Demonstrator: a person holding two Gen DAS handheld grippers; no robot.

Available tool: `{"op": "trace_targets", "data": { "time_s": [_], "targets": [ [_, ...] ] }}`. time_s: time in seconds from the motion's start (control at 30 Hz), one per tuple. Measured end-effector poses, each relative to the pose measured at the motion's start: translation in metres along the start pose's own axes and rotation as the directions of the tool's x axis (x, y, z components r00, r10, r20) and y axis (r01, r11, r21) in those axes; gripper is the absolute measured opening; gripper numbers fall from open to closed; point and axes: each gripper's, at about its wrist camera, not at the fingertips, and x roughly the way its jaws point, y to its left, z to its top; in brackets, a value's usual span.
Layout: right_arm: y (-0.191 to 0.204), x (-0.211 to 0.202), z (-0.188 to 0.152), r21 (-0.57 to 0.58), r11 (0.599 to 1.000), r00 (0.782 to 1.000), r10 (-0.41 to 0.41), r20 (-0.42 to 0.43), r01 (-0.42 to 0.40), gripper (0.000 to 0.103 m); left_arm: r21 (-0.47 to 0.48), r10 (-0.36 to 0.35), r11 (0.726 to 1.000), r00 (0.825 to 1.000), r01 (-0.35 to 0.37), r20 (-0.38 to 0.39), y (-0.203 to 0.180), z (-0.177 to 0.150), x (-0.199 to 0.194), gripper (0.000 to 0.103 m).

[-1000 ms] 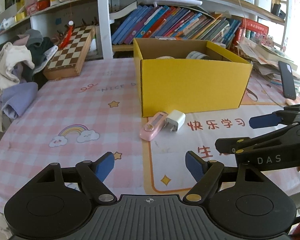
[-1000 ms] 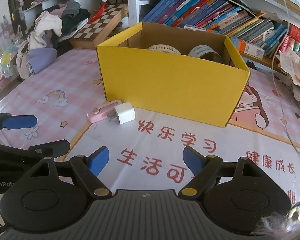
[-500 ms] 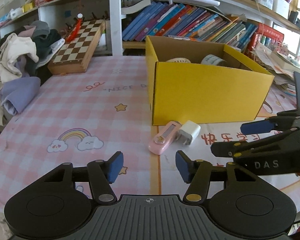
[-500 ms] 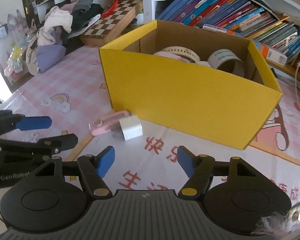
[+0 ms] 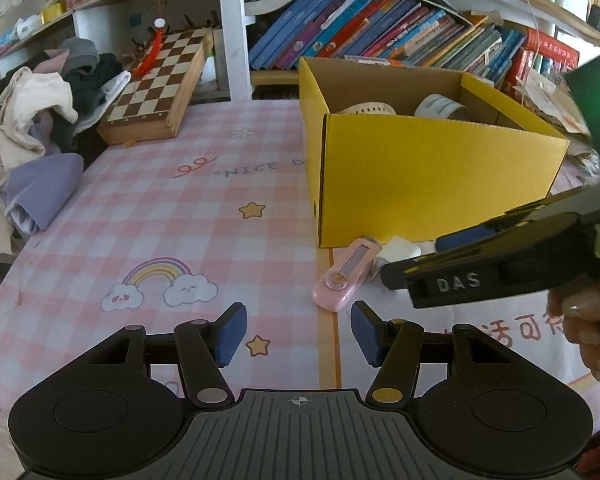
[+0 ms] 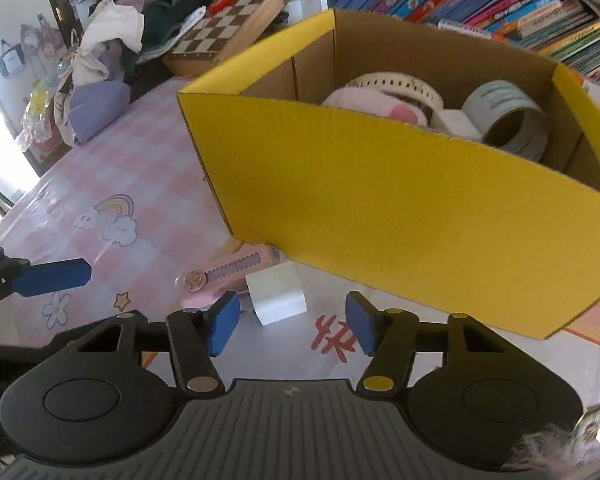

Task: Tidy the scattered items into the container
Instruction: 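Move the left tool to the pink utility knife while the right tool approaches the small white cube, then close the left tool on the pink knife while the right tool grips the white cube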

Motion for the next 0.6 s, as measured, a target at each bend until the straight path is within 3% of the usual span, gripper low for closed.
{"op": "trace_targets", "data": {
  "time_s": [0.13,0.27,0.6],
  "targets": [
    [-0.003,0.009,0.005,0.013,0.999,0.999,0.033,-0.013,-0.033,0.053,0.017,-0.007,1.000,1.000,0.007,-0.016,-0.003,0.003,0.009,0.057],
    [-0.005,0.009,0.007,-0.001,0.996,0.996,0.084,-0.012,-0.084,0.033,0.036,-0.019,0.999,1.000,0.020,-0.024,-0.008,0.009,0.019,0.057],
    [-0.050,-0.036,-0.011,0.091,0.996,1.000,-0.005,0.013,0.004,0.033,0.073,-0.049,0.996,0.998,0.052,-0.042,-0.017,0.021,0.044,0.057]
  ]
}}
